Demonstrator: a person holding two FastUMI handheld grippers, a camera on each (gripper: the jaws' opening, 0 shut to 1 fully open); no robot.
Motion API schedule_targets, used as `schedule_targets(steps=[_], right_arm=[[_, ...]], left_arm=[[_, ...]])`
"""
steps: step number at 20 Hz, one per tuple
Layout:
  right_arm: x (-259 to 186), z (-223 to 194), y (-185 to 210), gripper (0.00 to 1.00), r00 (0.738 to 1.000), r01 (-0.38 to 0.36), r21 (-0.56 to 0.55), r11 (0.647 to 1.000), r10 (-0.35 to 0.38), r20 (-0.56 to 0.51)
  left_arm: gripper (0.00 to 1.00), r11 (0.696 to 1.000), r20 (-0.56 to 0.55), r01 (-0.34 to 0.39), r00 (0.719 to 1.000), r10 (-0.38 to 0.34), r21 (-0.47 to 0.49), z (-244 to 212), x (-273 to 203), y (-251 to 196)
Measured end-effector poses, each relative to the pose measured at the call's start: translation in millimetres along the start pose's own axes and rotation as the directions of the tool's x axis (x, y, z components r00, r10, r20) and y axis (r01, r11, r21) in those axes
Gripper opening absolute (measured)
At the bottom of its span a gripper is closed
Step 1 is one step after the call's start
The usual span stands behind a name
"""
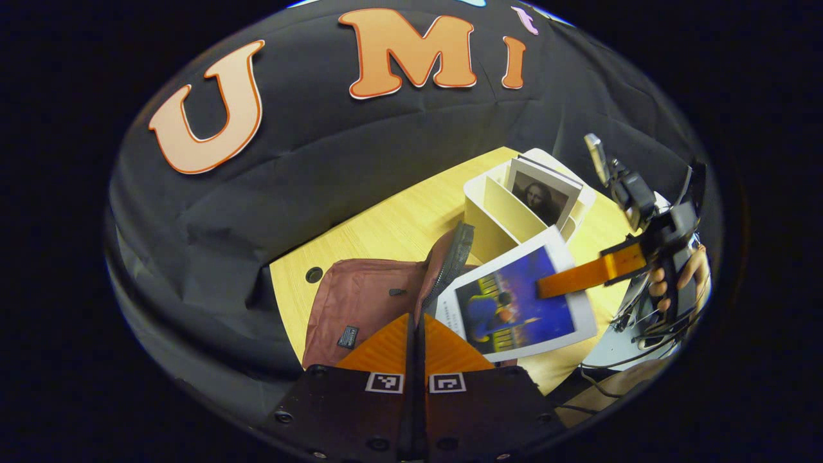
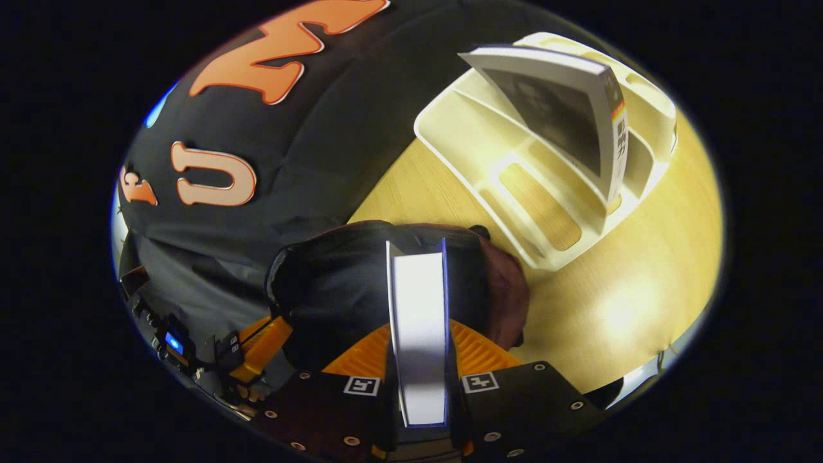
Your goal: Open the schoolbag, grab two books from the bookshelf and put them into the schoolbag.
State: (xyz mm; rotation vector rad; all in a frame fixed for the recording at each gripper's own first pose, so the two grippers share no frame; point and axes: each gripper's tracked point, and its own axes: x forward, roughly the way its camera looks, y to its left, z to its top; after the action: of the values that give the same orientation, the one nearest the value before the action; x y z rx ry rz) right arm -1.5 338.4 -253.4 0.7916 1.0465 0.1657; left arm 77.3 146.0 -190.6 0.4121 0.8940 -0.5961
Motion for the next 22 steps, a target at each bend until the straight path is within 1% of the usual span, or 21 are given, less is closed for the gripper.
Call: schedule_targets(steps=[2, 4, 5, 6, 7, 9, 10, 11, 12, 14, 15, 16, 17, 18, 19, 21, 22], right_arm=[[24, -9, 5, 0.32, 1.0, -0.003, 0.003, 1.0, 0.003, 0.004], [46, -12, 12, 0.32, 1.0, 0.001, -0.019, 1.0, 0.0, 0.027], [55, -10, 17, 0.43, 0.999, -0.001, -0.03, 1.0, 0.003, 0.05], [64, -11, 19, 0.43, 0.998, 0.004, -0.029, 1.0, -0.002, 0.067], [69, -11, 22, 0.32, 0.997, 0.0, -0.028, 1.0, 0.003, 0.08], [80, -8, 31, 0.32, 0.992, -0.013, -0.039, 0.999, 0.017, 0.124], [82, -8, 36, 0.21, 0.989, -0.019, -0.04, 0.999, 0.025, 0.144], [88, -7, 40, 0.21, 0.986, -0.024, -0.04, 0.999, 0.031, 0.163], [93, -9, 45, 0.31, 0.984, -0.032, -0.038, 0.999, 0.038, 0.173], [102, -14, 49, 0.31, 0.986, -0.04, -0.04, 0.998, 0.046, 0.16], [104, -16, 43, 0.32, 0.987, -0.011, -0.037, 0.999, 0.016, 0.16], [107, -16, 36, 0.34, 0.986, 0.039, -0.041, 0.998, -0.032, 0.163], [112, -17, 21, 0.37, 0.98, 0.119, -0.062, 0.991, -0.107, 0.166], [110, -20, 9, 0.47, 0.974, 0.173, -0.086, 0.981, -0.158, 0.161], [110, -25, 2, 0.73, 0.974, 0.193, -0.095, 0.977, -0.178, 0.142], [110, -34, -6, 0.77, 0.971, 0.224, -0.094, 0.97, -0.214, 0.106], [106, -36, -8, 0.97, 0.971, 0.231, -0.096, 0.968, -0.222, 0.093]], left_arm=[[0.01, 1.0, -0.004, 0.0, 1.0, 0.0, 0.001, 0, -1, -4], [0.01, 1.0, -0.007, -0.002, 1.0, 0.002, 0.015, 1, -2, -8], [0.01, 1.0, -0.01, 0.007, 1.0, -0.006, 0.015, 1, -2, -12], [0.01, 1.0, -0.006, 0.011, 1.0, -0.011, 0.017, 1, -4, -15], [0.01, 1.0, -0.005, 0.011, 1.0, -0.011, 0.024, 3, -4, -18], [0.01, 0.999, 0.004, 0.013, 1.0, -0.013, 0.038, 8, -6, -21], [0.01, 0.999, 0.008, 0.016, 1.0, -0.016, 0.041, 9, -6, -22], [0.01, 0.999, 0.013, 0.029, 0.999, -0.029, 0.027, 10, -3, -26], [0.01, 0.999, 0.017, 0.04, 0.999, -0.041, 0.024, 13, -5, -30], [0.01, 0.998, 0.028, 0.018, 0.999, -0.02, 0.066, 16, -7, -27], [0.01, 0.998, 0.023, 0.019, 1.0, -0.021, 0.067, 15, -9, -27], [0.0, 0.998, 0.018, 0.019, 1.0, -0.02, 0.062, 12, -8, -27], [0.01, 0.998, 0.016, 0.016, 1.0, -0.017, 0.054, 11, -8, -25], [0.01, 0.999, 0.011, 0.015, 1.0, -0.015, 0.045, 7, -9, -22], [0.01, 0.999, 0.008, 0.02, 1.0, -0.02, 0.035, 3, -10, -22], [0.01, 0.999, 0.009, 0.021, 1.0, -0.021, 0.032, 0, -11, -21], [0.01, 0.999, 0.011, 0.009, 1.0, -0.01, 0.034, -1, -12, -17]])
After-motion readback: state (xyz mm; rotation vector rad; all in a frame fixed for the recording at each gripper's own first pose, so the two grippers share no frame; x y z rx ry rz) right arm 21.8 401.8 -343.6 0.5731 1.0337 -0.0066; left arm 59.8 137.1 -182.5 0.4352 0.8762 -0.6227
